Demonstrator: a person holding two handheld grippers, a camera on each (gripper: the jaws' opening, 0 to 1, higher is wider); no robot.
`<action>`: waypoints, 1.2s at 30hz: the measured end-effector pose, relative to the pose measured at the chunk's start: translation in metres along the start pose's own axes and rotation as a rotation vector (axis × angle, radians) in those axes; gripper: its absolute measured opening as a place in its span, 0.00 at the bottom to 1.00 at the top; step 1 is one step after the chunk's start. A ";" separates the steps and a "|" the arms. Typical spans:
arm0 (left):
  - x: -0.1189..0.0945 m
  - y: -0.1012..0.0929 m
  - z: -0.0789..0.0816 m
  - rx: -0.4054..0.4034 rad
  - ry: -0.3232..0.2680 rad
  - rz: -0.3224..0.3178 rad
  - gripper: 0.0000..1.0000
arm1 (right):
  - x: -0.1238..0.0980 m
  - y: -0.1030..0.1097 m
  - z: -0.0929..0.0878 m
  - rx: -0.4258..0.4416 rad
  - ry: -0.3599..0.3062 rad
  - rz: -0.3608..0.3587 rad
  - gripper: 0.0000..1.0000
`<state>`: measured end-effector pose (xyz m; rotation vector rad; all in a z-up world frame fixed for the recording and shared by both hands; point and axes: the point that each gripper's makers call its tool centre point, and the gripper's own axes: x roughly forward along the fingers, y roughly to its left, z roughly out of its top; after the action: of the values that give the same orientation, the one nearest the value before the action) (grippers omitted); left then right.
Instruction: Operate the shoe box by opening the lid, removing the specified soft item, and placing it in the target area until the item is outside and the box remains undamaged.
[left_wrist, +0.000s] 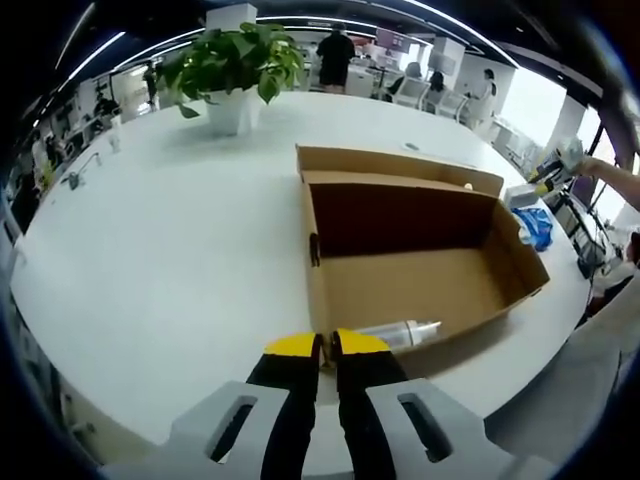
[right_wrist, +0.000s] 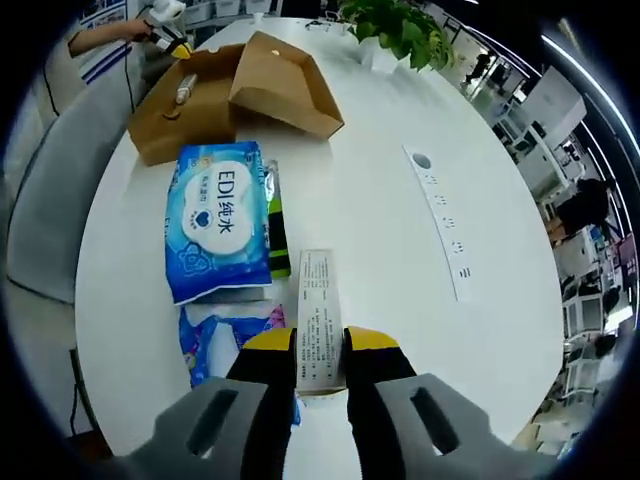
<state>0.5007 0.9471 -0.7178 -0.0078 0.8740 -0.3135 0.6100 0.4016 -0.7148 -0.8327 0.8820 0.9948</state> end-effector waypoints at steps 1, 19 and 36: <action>0.000 0.000 0.000 0.000 0.000 0.000 0.03 | 0.000 0.000 -0.002 0.001 0.004 0.003 0.15; 0.000 0.001 0.001 0.016 0.000 -0.004 0.03 | 0.012 -0.001 -0.047 -0.108 0.174 0.020 0.16; 0.000 0.000 0.001 0.034 0.001 -0.002 0.03 | 0.017 -0.006 -0.065 -0.119 0.227 -0.009 0.17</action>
<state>0.5016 0.9468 -0.7174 0.0237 0.8698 -0.3301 0.6054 0.3483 -0.7554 -1.0651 1.0184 0.9645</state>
